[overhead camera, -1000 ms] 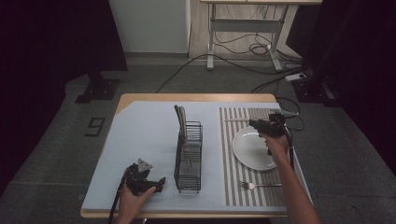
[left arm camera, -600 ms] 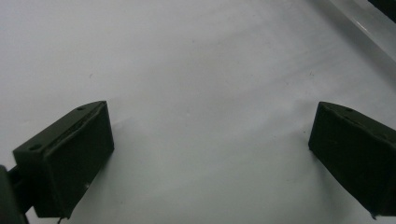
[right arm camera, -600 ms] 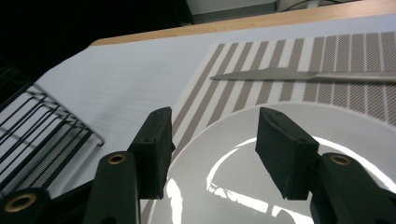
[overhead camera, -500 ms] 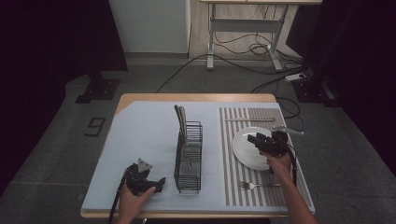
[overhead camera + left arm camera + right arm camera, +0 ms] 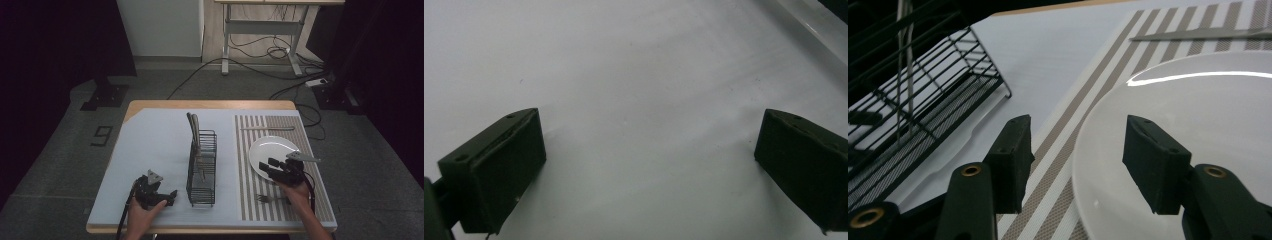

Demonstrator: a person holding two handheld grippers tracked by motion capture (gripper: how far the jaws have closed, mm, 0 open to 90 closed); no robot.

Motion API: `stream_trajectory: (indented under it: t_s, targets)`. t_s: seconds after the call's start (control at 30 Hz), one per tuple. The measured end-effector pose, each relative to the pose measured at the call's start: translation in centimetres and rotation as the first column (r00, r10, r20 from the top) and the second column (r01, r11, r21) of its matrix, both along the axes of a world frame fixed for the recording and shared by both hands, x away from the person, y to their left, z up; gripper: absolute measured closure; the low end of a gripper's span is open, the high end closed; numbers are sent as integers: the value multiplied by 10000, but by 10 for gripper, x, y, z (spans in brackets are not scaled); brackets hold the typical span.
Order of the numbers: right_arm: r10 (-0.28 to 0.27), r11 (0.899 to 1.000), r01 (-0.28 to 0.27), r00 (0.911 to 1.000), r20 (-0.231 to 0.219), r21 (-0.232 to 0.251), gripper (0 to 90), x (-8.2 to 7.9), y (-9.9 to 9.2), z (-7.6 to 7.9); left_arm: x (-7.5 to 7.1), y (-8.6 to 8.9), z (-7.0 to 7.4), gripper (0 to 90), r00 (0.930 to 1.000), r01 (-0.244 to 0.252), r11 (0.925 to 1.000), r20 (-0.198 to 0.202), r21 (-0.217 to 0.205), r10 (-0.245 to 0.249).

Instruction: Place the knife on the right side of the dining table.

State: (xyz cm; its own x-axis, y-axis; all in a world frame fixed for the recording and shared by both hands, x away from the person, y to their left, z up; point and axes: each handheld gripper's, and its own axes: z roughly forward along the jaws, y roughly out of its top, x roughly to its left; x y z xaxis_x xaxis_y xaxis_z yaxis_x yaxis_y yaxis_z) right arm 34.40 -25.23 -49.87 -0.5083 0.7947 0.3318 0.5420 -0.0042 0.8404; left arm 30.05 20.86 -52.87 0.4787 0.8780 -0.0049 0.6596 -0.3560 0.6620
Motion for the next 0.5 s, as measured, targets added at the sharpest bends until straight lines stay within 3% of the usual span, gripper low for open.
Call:
stream_trajectory:
  t_s: [0.5]
  targets:
    - [111, 9999, -110, 9998, 165, -84, 439, -6, 2, -6, 0, 0, 0, 0, 10000, -8, 10000, 6, 3, 8]
